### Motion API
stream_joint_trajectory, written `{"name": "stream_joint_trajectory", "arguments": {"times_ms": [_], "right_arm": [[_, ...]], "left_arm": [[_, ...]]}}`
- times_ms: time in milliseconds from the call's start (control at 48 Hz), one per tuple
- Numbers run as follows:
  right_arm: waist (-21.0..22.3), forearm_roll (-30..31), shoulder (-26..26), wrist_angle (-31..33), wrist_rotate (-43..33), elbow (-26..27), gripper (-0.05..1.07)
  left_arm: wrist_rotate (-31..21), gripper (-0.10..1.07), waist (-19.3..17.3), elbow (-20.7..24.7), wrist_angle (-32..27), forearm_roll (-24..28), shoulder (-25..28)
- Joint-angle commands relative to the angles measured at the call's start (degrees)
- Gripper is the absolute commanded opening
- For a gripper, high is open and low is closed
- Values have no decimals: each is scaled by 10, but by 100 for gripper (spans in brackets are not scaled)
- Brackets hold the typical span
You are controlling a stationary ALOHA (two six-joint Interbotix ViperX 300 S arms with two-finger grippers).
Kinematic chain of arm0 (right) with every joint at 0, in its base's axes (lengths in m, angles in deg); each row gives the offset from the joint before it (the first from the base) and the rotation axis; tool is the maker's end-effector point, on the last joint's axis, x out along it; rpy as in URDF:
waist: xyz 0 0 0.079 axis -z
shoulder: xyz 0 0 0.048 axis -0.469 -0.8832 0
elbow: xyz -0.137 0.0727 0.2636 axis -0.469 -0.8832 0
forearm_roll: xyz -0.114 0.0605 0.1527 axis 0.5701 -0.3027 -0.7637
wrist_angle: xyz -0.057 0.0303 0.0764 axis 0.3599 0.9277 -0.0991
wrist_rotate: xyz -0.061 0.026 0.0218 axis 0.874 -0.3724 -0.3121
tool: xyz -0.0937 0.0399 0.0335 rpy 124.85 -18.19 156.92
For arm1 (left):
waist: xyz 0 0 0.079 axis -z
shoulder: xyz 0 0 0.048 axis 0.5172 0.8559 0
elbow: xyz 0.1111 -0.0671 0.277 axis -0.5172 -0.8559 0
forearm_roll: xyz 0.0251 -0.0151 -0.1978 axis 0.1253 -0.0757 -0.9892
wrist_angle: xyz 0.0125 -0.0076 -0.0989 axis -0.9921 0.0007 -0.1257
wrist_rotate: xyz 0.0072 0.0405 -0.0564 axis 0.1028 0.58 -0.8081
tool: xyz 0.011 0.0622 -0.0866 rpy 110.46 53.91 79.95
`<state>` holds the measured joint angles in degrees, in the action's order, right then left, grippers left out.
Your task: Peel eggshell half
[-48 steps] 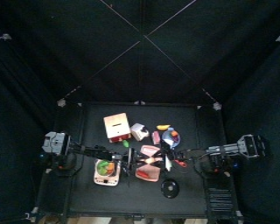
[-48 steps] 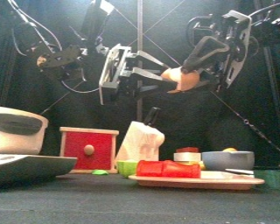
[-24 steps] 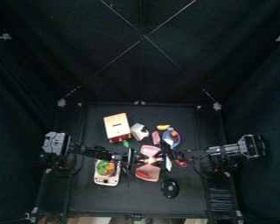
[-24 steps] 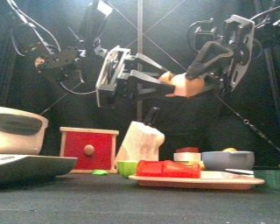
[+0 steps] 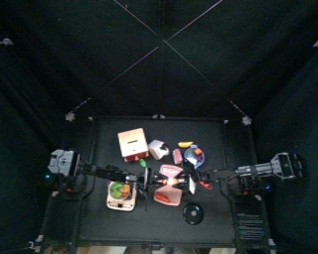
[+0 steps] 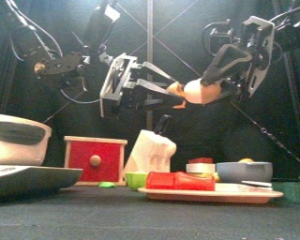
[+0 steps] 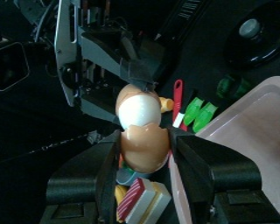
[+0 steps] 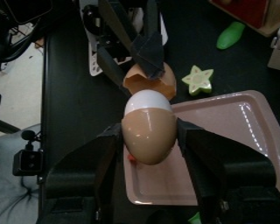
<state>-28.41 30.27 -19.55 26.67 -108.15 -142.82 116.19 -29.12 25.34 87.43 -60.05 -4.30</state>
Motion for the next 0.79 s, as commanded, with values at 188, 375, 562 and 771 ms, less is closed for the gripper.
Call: {"name": "stream_joint_trajectory", "arguments": {"times_ms": [188, 375, 562, 771], "right_arm": [[-1, 2, 24, -3, 2, -3, 48], [-1, 2, 25, -2, 1, -2, 48], [-4, 2, 36, -1, 1, -3, 48], [-7, -2, 44, 0, -1, -4, 48]], "left_arm": [[0, 58, -2, 5, 2, -8, -15], [-1, 58, -1, 5, 2, -7, -12], [-2, 58, -2, 4, 2, -12, -8], [-4, 58, -1, 4, 2, -21, -8]]}}
